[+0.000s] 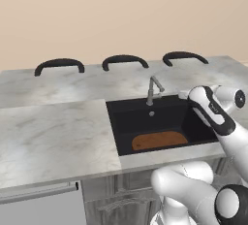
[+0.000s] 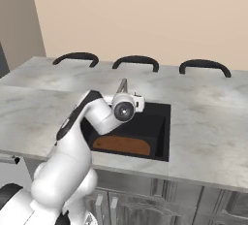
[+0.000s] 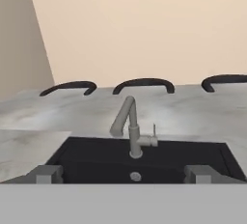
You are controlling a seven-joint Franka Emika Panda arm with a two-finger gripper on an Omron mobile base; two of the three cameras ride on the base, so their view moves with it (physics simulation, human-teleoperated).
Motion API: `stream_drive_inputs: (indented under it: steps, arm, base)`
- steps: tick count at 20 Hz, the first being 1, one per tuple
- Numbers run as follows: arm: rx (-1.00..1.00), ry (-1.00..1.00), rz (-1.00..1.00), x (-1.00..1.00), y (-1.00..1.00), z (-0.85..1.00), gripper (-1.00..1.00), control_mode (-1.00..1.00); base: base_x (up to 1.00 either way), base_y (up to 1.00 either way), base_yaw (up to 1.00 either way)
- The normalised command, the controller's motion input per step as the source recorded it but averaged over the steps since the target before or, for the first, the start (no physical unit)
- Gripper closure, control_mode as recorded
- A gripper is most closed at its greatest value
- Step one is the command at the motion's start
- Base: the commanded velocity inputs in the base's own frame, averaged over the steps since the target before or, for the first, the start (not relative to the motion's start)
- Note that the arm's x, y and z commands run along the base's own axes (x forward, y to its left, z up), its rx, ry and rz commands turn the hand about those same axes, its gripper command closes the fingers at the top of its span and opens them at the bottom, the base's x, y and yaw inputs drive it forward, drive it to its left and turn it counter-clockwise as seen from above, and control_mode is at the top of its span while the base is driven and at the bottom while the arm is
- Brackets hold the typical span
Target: Turn on the sink faucet with hot water and rinse the cutting board for ten seconds, then turn off the faucet. Push the cutting board to reach the water if necessary.
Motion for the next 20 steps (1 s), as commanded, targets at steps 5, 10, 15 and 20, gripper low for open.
stream_drive_inputs:
  steps: [5, 10, 15, 20]
  arm:
    - [0.0, -0.11, 0.1, 0.05, -0.37, -0.29, -1.0, -1.0]
    - [0.0, -0.07, 0.1, 0.07, -0.29, -0.26, -1.0, -1.0]
    - [0.0, -0.04, 0.09, 0.16, -0.11, -0.23, -1.0, -1.0]
    - [0.0, 0.0, 0.01, 0.27, 0.0, -0.05, -1.0, -1.0]
  base:
    - [0.0, 0.0, 0.0]
    - [0.0, 0.0, 0.0]
    - [0.0, 0.0, 0.0]
    - [0.0, 0.0, 0.0]
